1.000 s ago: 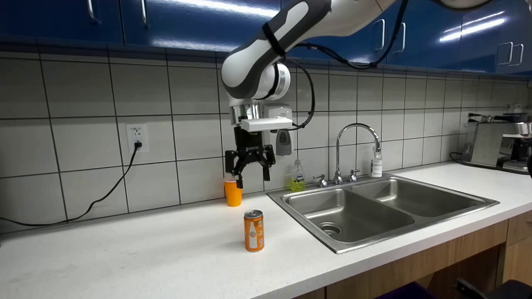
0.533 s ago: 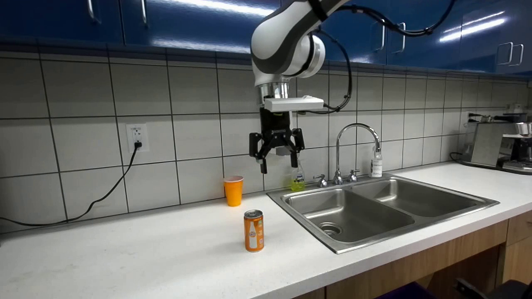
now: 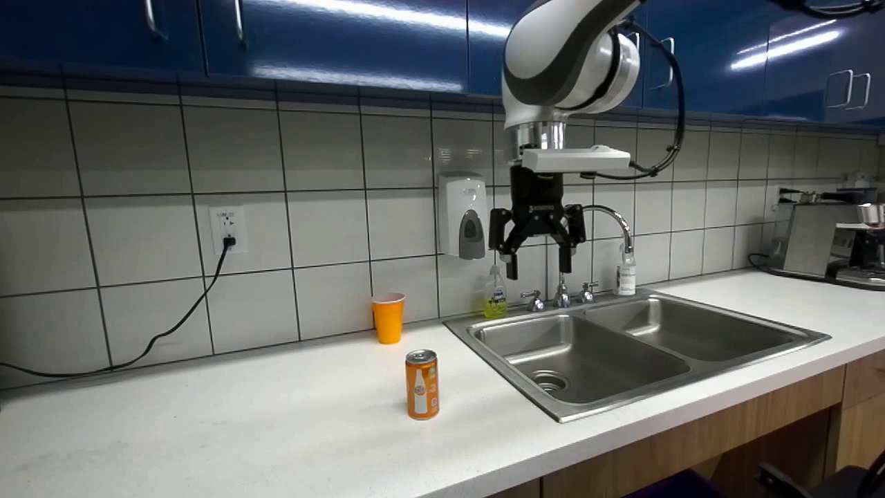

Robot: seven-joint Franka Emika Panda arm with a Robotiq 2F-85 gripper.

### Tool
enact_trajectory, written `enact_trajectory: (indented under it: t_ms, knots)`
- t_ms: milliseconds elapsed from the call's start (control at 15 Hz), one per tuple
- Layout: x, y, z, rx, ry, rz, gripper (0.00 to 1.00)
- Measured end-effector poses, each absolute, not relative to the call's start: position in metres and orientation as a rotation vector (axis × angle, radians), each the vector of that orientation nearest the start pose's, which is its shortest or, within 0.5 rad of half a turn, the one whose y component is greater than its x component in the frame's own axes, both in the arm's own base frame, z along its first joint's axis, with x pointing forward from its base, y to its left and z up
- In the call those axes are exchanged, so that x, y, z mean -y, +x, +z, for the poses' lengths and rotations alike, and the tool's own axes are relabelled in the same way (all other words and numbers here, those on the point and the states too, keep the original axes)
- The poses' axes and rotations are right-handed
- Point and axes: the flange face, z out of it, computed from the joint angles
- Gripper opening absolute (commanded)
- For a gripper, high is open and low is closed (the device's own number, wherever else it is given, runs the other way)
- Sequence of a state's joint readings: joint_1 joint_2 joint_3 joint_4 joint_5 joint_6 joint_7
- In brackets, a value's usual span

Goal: Put the orange can on the left side of the counter.

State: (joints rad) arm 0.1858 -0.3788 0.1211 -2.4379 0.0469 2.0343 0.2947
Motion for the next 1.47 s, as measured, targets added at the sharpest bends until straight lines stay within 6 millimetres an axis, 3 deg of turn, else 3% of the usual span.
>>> enact_trajectory:
  t_ms: [267, 533, 1467]
  knots:
    - [-0.088, 0.381, 0.444, -0.03, -3.138, 0.003, 1.0]
    - [-0.064, 0.366, 0.45, -0.05, -3.123, -0.035, 1.0]
    - [-0.061, 0.362, 0.451, -0.056, -3.12, -0.043, 1.0]
